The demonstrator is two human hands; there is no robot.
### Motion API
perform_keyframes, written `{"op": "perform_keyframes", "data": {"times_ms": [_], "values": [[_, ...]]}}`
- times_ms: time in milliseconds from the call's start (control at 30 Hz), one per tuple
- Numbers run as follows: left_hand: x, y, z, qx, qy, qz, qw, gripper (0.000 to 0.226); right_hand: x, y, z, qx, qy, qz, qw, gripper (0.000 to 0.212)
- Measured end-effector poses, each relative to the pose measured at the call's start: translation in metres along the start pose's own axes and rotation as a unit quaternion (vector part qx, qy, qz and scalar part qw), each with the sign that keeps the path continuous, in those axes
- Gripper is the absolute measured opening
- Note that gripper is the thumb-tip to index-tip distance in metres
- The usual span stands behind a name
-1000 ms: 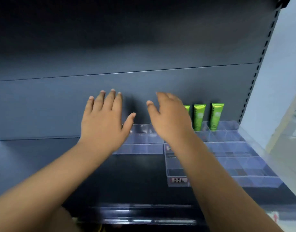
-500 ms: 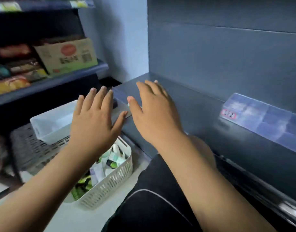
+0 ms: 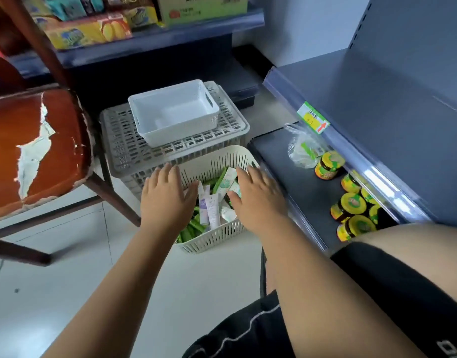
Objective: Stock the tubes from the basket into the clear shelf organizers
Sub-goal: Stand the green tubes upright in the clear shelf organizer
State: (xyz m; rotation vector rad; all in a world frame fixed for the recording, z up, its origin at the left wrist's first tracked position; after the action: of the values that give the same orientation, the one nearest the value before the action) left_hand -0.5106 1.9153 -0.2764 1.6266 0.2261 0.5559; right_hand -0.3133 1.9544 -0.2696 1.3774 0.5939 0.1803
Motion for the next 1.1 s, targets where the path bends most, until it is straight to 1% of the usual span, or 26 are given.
{"op": "perform_keyframes", "data": {"times_ms": [67, 200, 300, 400, 433, 467, 533, 567, 600, 633, 700, 733, 767, 833, 900, 933, 967, 1033, 1100], "values": [[-0.004, -0.024, -0.008, -0.025, 0.018, 0.009, 0.999, 0.061, 0.008, -0.016, -0.008, -0.032, -0.022, -0.011, 0.999, 0.060], [-0.007, -0.066, -0.027, -0.075, 0.093, 0.053, 0.991, 0.045, 0.019, -0.041, -0.027, -0.076, -0.072, -0.043, 0.994, 0.047], [-0.009, -0.100, -0.038, -0.128, 0.132, 0.055, 0.981, 0.046, 0.023, -0.062, -0.049, -0.114, -0.121, -0.091, 0.982, 0.035], [-0.016, -0.132, -0.049, -0.173, 0.176, 0.058, 0.967, 0.049, 0.029, -0.078, -0.077, -0.148, -0.143, -0.098, 0.974, 0.025], [-0.020, -0.144, -0.053, -0.196, 0.196, 0.084, 0.957, 0.054, 0.032, -0.083, -0.085, -0.162, -0.147, -0.092, 0.971, 0.022], [-0.024, -0.156, -0.058, -0.233, 0.228, 0.132, 0.936, 0.063, 0.035, -0.088, -0.092, -0.181, -0.151, -0.084, 0.968, 0.020], [-0.030, -0.176, -0.065, -0.290, 0.289, 0.239, 0.881, 0.089, 0.042, -0.103, -0.104, -0.213, -0.158, -0.073, 0.961, 0.020], [-0.037, -0.189, -0.068, -0.300, 0.310, 0.259, 0.864, 0.094, 0.046, -0.111, -0.108, -0.225, -0.166, -0.068, 0.958, 0.022], [-0.041, -0.196, -0.070, -0.305, 0.320, 0.255, 0.860, 0.090, 0.049, -0.120, -0.112, -0.233, -0.176, -0.066, 0.954, 0.024], [-0.045, -0.205, -0.073, -0.309, 0.319, 0.239, 0.863, 0.076, 0.052, -0.127, -0.115, -0.238, -0.187, -0.064, 0.951, 0.026], [-0.053, -0.223, -0.076, -0.305, 0.290, 0.176, 0.890, 0.043, 0.056, -0.140, -0.120, -0.251, -0.195, -0.065, 0.946, 0.024], [-0.055, -0.228, -0.077, -0.306, 0.275, 0.141, 0.900, 0.033, 0.058, -0.146, -0.123, -0.258, -0.194, -0.068, 0.944, 0.024], [-0.057, -0.235, -0.078, -0.314, 0.258, 0.105, 0.907, 0.030, 0.058, -0.153, -0.126, -0.265, -0.193, -0.070, 0.942, 0.024], [-0.057, -0.245, -0.081, -0.317, 0.225, 0.026, 0.921, 0.036, 0.057, -0.164, -0.130, -0.266, -0.187, -0.070, 0.943, 0.031], [-0.057, -0.254, -0.083, -0.302, 0.186, -0.049, 0.934, 0.047, 0.056, -0.179, -0.134, -0.269, -0.163, -0.059, 0.947, 0.051], [-0.056, -0.255, -0.084, -0.294, 0.167, -0.079, 0.938, 0.052, 0.056, -0.184, -0.136, -0.272, -0.153, -0.049, 0.949, 0.058], [-0.057, -0.258, -0.086, -0.288, 0.152, -0.101, 0.940, 0.056, 0.056, -0.188, -0.137, -0.268, -0.153, -0.051, 0.950, 0.058], [-0.060, -0.259, -0.092, -0.281, 0.135, -0.132, 0.941, 0.058, 0.061, -0.191, -0.142, -0.235, -0.193, -0.122, 0.945, 0.052], [-0.060, -0.256, -0.103, -0.277, 0.110, -0.164, 0.940, 0.054, 0.069, -0.193, -0.145, -0.208, -0.210, -0.174, 0.939, 0.049]]}}
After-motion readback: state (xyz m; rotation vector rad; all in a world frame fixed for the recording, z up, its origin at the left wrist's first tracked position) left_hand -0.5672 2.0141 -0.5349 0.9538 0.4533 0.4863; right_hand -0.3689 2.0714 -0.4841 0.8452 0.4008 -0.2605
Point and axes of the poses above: each hand's wrist, its own z-axis away from the middle knuckle, its own y-axis out of the back of the hand, x = y × z, the point moved 1 cm from there along -z, towards the middle knuckle, and after that the axes turned 12 degrees about y, right-handed, at the moved point
